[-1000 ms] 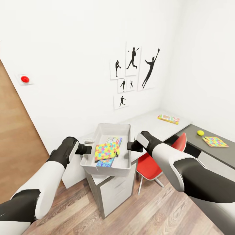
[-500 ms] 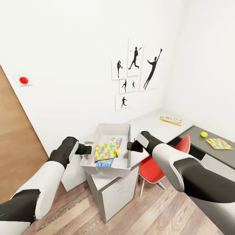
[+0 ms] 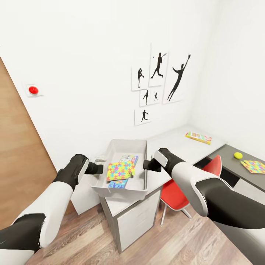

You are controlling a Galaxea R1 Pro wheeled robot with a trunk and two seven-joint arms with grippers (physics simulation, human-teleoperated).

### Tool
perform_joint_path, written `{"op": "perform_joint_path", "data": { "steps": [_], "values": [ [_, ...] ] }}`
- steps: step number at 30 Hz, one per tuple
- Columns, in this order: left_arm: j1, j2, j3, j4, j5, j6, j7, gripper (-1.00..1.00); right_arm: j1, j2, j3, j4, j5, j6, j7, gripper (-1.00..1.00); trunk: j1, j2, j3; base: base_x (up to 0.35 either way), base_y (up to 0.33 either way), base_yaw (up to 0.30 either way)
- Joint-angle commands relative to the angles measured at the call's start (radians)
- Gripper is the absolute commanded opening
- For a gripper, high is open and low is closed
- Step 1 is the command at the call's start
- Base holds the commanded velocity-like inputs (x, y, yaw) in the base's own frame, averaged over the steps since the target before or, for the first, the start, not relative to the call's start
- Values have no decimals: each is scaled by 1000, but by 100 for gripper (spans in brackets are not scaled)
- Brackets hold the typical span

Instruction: Put all the toys in the child's room - the three board games (two on the bed and one on the table), the two jigsaw puzzles on the table, and the tennis ball on the table - inside the toy box on the table in the child's room.

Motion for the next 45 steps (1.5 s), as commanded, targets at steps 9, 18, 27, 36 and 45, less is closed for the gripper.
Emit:
{"op": "perform_joint_path", "data": {
  "steps": [9, 18, 27, 36, 45],
  "values": [
    [-1, -12, 3, 1, 2, 4, -5, -100, -1, 0, -3, -10, -11, -81, -6, -100, 1, -2, -2, 3, -104, 7],
    [-1, -12, 3, 1, 3, 4, -5, -100, 2, 0, -2, -10, -11, -83, -7, -100, 1, -2, -3, 0, -6, 0],
    [-1, -13, 3, 1, 3, 4, -5, -100, 2, 0, -2, -10, -11, -83, -6, -100, 1, -2, -12, 0, 0, 8],
    [-1, -13, 3, 1, 3, 4, -5, -100, 2, 0, -2, -10, -11, -83, -6, -100, 1, -2, -15, 0, 0, 10],
    [-1, -13, 4, 1, 3, 5, -5, -100, 2, 0, -2, -10, -11, -83, -7, -100, 1, -2, -15, 0, 0, 0]
  ]
}}
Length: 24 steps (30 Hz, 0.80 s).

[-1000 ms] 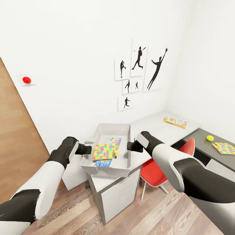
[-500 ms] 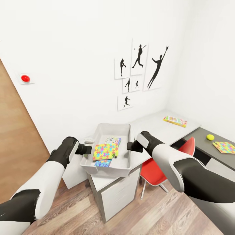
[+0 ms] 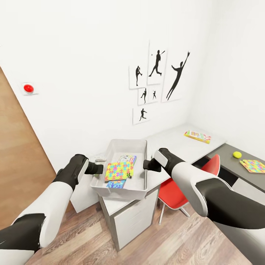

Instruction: Put all the toys in the child's room - the three board games (two on the bed and one on the table), the two jigsaw puzzles on the table, and the tennis ball on the table - inside the toy box on the table in the child's room.

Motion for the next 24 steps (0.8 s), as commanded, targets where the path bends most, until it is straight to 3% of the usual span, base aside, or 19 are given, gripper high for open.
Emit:
{"op": "perform_joint_path", "data": {
  "steps": [1, 7, 8, 24],
  "values": [
    [-1, -13, 4, 1, 3, 6, -6, -100, -1, 0, 2, -4, -15, -84, -6, -100, 1, -2, -2, 0, 0, 0],
    [-1, -13, 5, 1, 3, 6, -6, -100, -1, 0, 1, -4, -15, -84, -7, -100, 1, -2, -2, 0, 0, 0],
    [-1, -13, 5, 1, 3, 6, -6, 100, -1, 0, 1, -4, -15, -84, -7, 100, 1, -2, -2, 0, 0, 0],
    [-1, -12, 6, 1, 4, 8, -6, 100, -1, 0, 2, -4, -15, -84, -7, 100, 1, -2, -2, 0, 0, 0]
  ]
}}
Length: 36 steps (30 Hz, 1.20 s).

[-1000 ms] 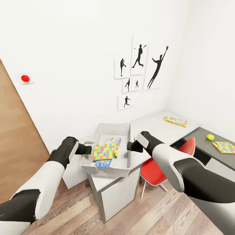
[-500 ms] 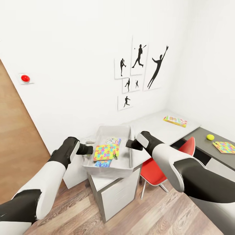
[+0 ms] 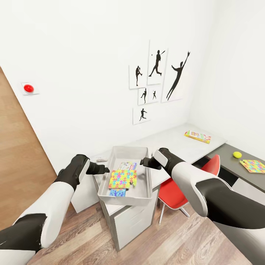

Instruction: Put all the toys in the child's room - the three board games (two on the bed and one on the table), the two jigsaw puzzles on the table, and the tennis ball on the table - inside the toy box on the table in the child's room.

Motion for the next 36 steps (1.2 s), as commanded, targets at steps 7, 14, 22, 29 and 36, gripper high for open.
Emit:
{"op": "perform_joint_path", "data": {
  "steps": [7, 14, 22, 29, 36],
  "values": [
    [-1, -1, 6, -1, -9, 5, -8, 100, -1, 0, 6, -2, -11, 4, -7, 100, 1, -2, -2, 0, 0, 0],
    [-1, 0, 9, -1, -8, 4, -8, 100, -1, 0, 6, -2, -11, 4, -7, 100, 1, -2, -2, 0, 0, 0],
    [-1, 9, 21, -1, -1, 3, -11, 100, -1, 0, 5, -10, -9, 4, 0, 100, 1, -2, -2, 0, 0, 0],
    [-1, 15, 84, -9, 9, 11, -36, 100, 2, 0, 5, -45, -8, 6, 72, 100, 1, -2, -2, 0, 0, 0],
    [-1, 69, 122, -17, 11, 45, -165, 100, 31, 0, 5, -160, -8, 30, 122, 100, 1, -2, -2, 0, 0, 0]
  ]
}}
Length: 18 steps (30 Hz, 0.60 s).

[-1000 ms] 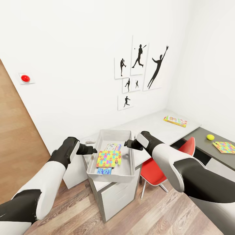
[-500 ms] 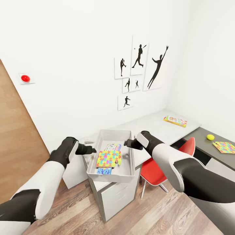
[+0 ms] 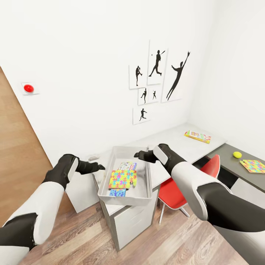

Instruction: Put all the toys in the child's room - the three board games (two on the bed and one on the table), the two jigsaw puzzles on the table, and the tennis ball on the table - inside the toy box on the table in the child's room.

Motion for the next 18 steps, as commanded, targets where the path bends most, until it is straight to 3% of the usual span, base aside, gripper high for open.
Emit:
{"op": "perform_joint_path", "data": {
  "steps": [1, 8, 18],
  "values": [
    [-1, 7, 5, -1, -7, 6, -32, 100, 0, 0, 5, -6, -8, 8, -6, 100, 1, -2, -2, 0, 0, 0],
    [-1, 69, 7, -2, -8, 9, -238, 100, 4, 0, 0, -21, -9, 31, -1, 100, 1, -2, -2, 0, 0, 0],
    [-1, 178, 5, -2, -10, 9, -536, 100, 5, -7, -7, -57, -25, 73, 32, 100, 1, -2, -2, 0, 0, 0]
  ]
}}
